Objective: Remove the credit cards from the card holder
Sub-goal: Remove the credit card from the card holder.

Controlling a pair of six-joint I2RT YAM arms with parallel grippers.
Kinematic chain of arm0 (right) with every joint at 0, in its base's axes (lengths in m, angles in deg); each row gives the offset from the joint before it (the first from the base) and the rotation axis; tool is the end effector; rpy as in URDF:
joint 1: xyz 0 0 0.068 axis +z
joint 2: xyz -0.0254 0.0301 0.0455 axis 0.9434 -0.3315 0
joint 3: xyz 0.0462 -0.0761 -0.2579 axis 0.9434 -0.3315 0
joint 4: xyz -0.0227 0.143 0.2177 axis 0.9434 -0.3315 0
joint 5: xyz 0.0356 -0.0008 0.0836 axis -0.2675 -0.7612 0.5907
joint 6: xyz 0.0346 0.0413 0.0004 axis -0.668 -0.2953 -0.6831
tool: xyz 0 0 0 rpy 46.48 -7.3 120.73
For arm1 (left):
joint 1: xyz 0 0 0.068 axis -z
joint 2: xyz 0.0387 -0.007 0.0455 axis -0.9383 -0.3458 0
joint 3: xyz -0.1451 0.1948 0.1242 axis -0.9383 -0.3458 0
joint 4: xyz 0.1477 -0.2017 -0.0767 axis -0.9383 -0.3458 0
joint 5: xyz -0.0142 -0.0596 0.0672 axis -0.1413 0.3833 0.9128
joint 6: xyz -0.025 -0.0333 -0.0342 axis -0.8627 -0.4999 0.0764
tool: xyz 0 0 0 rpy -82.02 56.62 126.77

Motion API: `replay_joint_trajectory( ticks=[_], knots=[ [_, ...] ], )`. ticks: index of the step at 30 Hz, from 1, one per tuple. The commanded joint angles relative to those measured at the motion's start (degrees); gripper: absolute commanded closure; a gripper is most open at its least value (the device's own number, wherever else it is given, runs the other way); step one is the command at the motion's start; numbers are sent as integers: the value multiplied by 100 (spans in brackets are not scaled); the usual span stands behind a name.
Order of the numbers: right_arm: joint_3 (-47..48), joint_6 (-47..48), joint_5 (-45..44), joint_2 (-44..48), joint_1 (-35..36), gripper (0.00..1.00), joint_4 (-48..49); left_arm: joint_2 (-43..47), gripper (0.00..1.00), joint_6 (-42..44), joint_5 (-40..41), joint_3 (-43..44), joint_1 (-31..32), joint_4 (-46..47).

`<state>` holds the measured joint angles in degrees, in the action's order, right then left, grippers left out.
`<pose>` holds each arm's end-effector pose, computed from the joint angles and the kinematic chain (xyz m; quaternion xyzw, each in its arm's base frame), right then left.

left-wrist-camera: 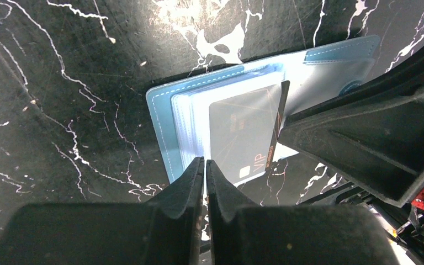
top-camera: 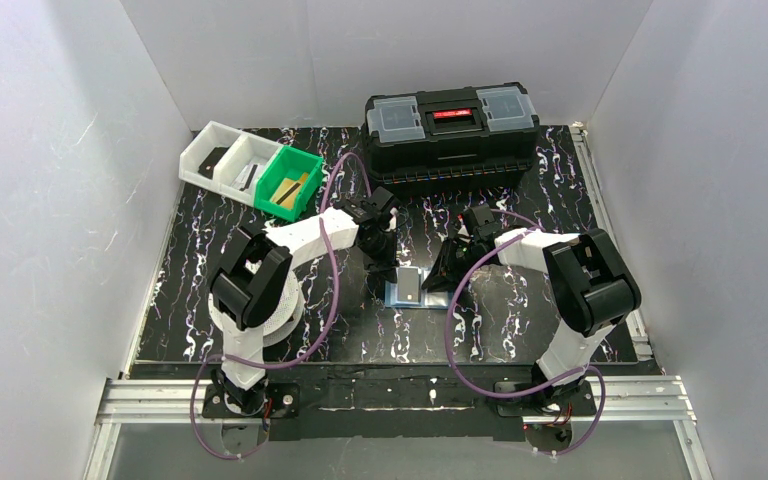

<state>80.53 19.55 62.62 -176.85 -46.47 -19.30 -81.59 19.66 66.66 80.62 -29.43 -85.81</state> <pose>0.2790 0.1451 0.1313 0.1018 0.9325 0.3428 0.0504 0.2982 -0.2633 0.1848 0.0523 0.9648 -0.2299 0.1166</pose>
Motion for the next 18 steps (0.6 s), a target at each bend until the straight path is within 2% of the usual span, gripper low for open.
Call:
replay_joint_trajectory(
  ticks=[1,9,18],
  knots=[
    [9,-4,-11,3,18,70,195,-142,96,-85,-115,-23,14,-34],
    [-171,-94,52,160,20,67,402,-396,99,-173,-26,129,62,-169],
    [-221,-173,241,125,20,66,645,-619,97,-139,166,372,166,-463]
  ],
)
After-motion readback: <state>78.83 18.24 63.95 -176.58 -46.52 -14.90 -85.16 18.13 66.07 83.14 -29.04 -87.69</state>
